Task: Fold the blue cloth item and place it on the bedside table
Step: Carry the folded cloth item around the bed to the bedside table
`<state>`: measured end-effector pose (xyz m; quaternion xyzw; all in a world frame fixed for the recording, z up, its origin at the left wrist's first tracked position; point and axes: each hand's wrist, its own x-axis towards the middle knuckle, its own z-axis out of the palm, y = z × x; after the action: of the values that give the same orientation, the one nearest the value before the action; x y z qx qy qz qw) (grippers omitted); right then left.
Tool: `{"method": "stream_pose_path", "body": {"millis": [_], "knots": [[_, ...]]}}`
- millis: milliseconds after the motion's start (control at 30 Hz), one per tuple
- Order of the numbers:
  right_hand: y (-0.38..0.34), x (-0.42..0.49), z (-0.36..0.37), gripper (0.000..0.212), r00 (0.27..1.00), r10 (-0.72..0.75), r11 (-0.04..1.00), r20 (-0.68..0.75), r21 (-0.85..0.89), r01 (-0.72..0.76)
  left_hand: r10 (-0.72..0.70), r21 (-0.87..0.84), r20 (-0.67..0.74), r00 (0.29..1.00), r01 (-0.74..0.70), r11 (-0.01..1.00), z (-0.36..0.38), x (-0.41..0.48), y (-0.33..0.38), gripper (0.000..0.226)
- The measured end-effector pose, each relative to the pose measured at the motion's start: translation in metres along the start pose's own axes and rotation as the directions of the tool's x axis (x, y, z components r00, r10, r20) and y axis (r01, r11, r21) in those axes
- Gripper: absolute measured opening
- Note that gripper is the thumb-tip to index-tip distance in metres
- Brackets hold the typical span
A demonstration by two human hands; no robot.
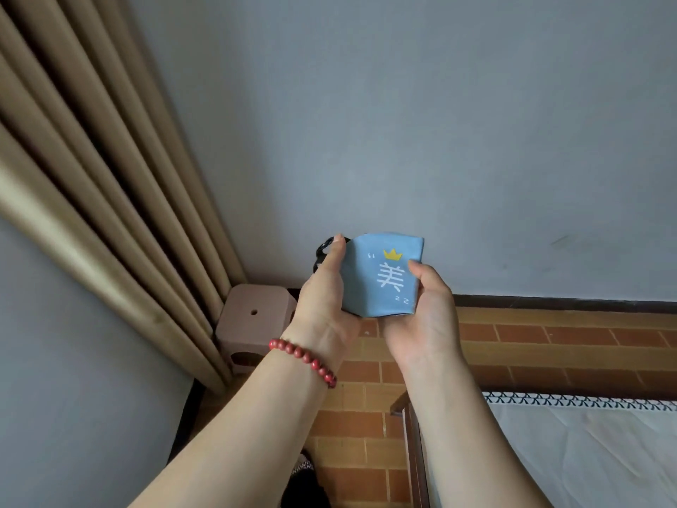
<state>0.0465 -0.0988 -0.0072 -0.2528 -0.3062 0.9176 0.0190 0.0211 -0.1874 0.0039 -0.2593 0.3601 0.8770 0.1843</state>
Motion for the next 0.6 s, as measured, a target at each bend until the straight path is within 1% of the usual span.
{"method": "stream_pose_path", "body": {"millis": [100,167,333,400,500,600], "knots": [[-0.001,0.031,0.021,0.018,1.000,-0.026,1.000,-0.015,0.004,0.026,-0.023,0.027,0.023,0.999,0.023,0.999,0.011,0.032,0.025,0.034],[-0.002,0.044,0.030,0.019,0.999,-0.038,0.999,-0.015,0.015,0.038,-0.030,0.027,0.032,0.999,0.029,0.999,0.017,0.047,0.034,0.031],[-0.007,0.078,0.047,0.036,0.996,-0.056,0.998,-0.075,-0.010,0.056,-0.063,0.034,0.122,0.990,0.060,0.998,0.040,0.081,0.052,0.026],[-0.014,0.092,0.050,0.034,0.990,-0.080,0.997,-0.115,-0.007,0.080,-0.086,0.052,0.134,0.987,0.080,0.995,0.051,0.096,0.057,0.027],[-0.031,0.121,0.054,0.032,0.979,-0.106,0.993,-0.173,0.028,0.113,-0.087,0.101,0.146,0.985,0.073,0.992,0.071,0.125,0.061,0.027],[-0.050,0.151,0.056,0.032,0.973,-0.131,0.988,-0.193,0.050,0.143,-0.085,0.090,0.187,0.979,0.069,0.994,0.092,0.155,0.060,0.030]]}}
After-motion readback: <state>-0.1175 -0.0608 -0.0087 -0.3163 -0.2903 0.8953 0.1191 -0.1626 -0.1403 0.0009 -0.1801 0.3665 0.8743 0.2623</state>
